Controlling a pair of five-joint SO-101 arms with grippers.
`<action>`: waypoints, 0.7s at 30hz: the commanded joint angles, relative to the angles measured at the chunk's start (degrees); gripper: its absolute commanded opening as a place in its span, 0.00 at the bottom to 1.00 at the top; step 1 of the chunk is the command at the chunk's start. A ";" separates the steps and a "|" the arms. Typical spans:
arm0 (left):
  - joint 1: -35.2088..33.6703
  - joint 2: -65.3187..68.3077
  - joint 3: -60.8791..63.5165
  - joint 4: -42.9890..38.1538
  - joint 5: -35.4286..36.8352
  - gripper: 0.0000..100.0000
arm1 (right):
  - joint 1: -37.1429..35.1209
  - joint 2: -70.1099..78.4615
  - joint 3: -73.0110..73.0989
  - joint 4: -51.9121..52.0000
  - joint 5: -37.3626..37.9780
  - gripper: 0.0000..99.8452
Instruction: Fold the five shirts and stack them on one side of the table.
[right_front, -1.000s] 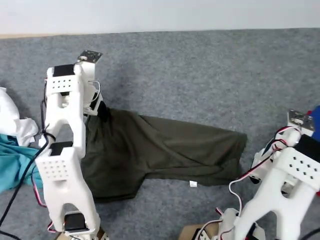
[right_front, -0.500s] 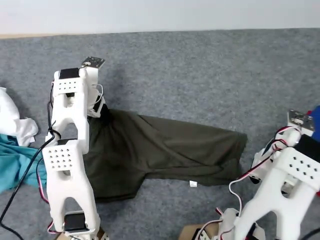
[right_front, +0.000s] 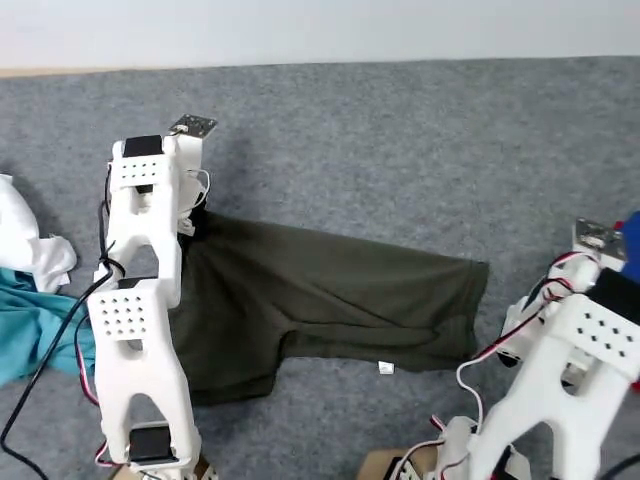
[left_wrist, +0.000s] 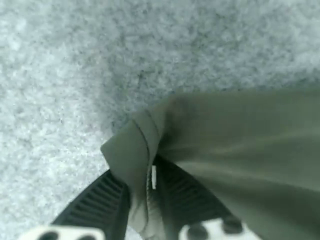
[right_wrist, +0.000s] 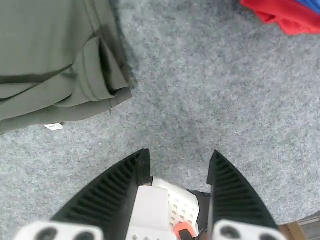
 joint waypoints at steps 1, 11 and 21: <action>-1.58 -0.53 -2.42 0.53 -0.09 0.00 | -3.30 -1.71 -0.70 0.66 0.44 0.21; -2.90 -0.88 -3.03 3.60 -0.35 0.00 | -5.41 -1.71 -0.70 0.40 0.44 0.21; -2.55 -0.97 -5.58 7.47 0.00 0.00 | -5.41 -1.71 -0.70 0.40 0.44 0.21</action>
